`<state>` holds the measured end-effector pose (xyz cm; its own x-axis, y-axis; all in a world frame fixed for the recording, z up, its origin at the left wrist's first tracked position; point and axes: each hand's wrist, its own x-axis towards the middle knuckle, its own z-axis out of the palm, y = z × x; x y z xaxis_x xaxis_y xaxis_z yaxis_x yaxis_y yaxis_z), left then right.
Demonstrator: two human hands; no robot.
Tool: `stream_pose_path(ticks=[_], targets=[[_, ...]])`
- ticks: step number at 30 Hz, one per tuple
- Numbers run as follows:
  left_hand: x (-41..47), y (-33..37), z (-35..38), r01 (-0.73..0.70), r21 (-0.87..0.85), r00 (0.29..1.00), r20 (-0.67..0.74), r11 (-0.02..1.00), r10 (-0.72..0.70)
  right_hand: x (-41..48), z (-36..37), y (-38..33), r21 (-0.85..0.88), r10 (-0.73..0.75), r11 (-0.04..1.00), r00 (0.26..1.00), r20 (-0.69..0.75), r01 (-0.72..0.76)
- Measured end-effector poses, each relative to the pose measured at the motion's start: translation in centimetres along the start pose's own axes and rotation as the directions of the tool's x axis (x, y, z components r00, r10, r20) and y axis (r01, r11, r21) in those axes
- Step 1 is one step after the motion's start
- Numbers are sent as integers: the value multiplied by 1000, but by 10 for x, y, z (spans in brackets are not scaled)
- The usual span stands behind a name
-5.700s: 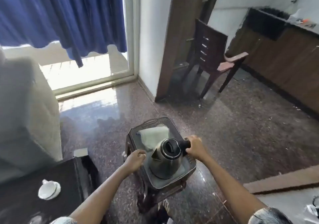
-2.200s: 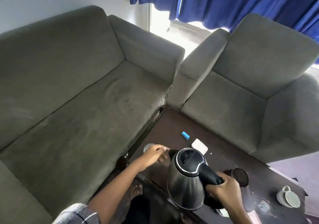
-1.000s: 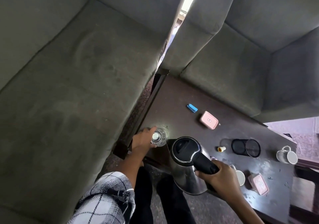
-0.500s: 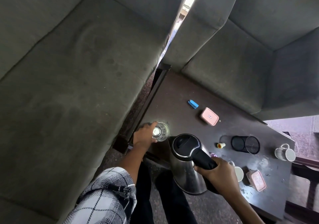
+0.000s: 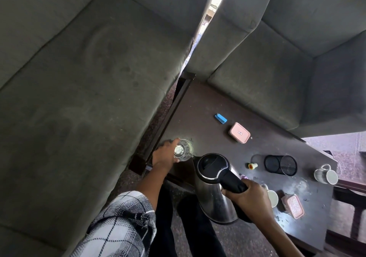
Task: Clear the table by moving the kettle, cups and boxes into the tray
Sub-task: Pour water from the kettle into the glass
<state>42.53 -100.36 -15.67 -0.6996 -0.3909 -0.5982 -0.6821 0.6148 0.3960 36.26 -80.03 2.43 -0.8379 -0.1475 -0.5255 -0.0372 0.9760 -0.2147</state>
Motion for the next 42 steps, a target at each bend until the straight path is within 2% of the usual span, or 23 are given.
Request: stream_pose_path(ticks=[42], targets=[[-1,3,0,16,8,1000,17,1000,-16,-4,-8,5,-46,-26,999,1000,9,26]])
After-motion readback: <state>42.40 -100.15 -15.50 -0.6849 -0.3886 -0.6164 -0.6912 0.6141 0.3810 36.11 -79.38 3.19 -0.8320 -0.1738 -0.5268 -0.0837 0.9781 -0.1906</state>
